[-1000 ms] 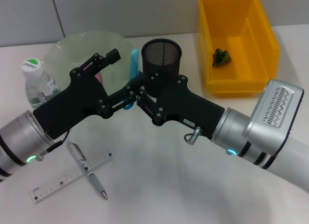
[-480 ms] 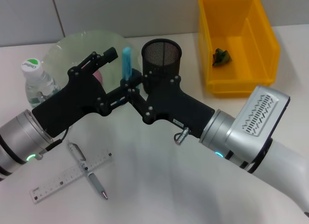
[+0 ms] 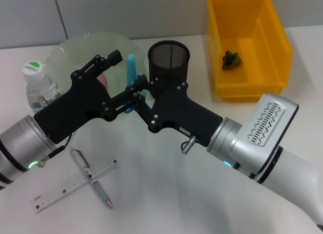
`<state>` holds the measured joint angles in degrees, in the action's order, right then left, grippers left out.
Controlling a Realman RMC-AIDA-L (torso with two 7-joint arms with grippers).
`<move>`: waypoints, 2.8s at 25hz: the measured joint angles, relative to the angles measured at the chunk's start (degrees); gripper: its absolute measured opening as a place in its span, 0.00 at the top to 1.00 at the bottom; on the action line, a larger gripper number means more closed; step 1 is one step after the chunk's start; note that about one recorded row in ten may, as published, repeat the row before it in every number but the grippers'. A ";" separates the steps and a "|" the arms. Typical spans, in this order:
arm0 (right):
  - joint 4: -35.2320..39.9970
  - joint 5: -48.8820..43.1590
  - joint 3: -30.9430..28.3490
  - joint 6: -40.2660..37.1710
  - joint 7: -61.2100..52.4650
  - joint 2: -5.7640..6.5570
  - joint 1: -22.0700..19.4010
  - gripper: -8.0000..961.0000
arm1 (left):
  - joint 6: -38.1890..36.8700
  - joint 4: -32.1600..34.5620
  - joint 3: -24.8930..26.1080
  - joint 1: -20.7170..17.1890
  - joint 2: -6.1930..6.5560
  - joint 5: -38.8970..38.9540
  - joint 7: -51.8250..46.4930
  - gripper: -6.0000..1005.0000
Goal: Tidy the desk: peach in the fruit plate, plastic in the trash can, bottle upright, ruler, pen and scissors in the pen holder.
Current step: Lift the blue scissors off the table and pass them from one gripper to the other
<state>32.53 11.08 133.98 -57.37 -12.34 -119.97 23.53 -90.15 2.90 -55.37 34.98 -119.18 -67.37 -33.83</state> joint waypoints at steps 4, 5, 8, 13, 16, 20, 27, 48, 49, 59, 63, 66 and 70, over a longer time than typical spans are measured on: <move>0.36 0.04 0.09 0.00 0.66 0.00 -0.13 0.68 | -0.03 -0.10 0.00 0.00 0.00 -0.04 0.02 0.22; 0.36 0.04 0.09 0.00 0.66 0.00 -0.13 0.68 | -0.03 -0.10 0.00 0.00 0.00 -0.04 0.02 0.22; 0.36 0.07 0.12 0.00 0.68 0.00 -0.15 0.68 | -0.26 -0.17 -0.01 0.00 0.00 -0.05 0.04 0.22; 0.23 0.09 0.14 0.01 0.71 0.00 -0.15 0.68 | -0.45 -0.18 -0.26 0.01 0.00 -0.14 0.06 0.22; 0.19 0.09 0.14 0.12 0.72 0.00 -0.15 0.67 | -0.47 -0.18 -0.31 0.07 0.00 -0.22 0.07 0.30; 0.42 0.09 0.14 0.68 0.74 0.00 -0.07 0.67 | -0.33 -0.18 -0.34 0.09 0.00 -0.22 0.08 0.49; 0.58 0.09 0.14 0.74 0.96 0.00 -0.06 0.67 | -0.06 -0.17 -0.30 0.30 0.00 -0.14 0.09 0.53; 0.69 0.17 -0.05 0.78 2.24 0.00 -0.06 0.67 | 0.16 0.18 -0.35 0.55 0.00 -0.20 0.08 0.72; 0.69 0.17 -0.03 0.77 2.24 0.00 -0.06 0.67 | 0.16 0.18 -0.36 0.55 0.00 -0.19 0.05 0.74; 0.67 0.18 0.07 0.23 2.24 0.00 -0.06 0.66 | 0.18 0.37 -0.06 0.62 0.00 -0.01 -0.51 0.87; 0.67 0.08 0.07 0.21 2.24 0.00 -0.06 0.66 | 0.20 0.33 -0.03 0.62 0.00 0.02 -0.56 0.89; 0.61 -0.18 -0.09 0.21 2.22 0.00 -0.06 0.66 | 0.23 0.28 -0.02 0.62 0.00 0.02 -0.63 0.89; 0.44 -0.20 -0.36 -0.05 2.18 0.00 -0.08 0.66 | 0.18 0.25 0.09 0.60 -0.01 -0.05 -0.69 0.89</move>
<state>32.97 10.89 133.62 -57.43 -10.17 -119.97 23.45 -89.96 3.15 -55.28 35.58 -119.19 -67.42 -34.52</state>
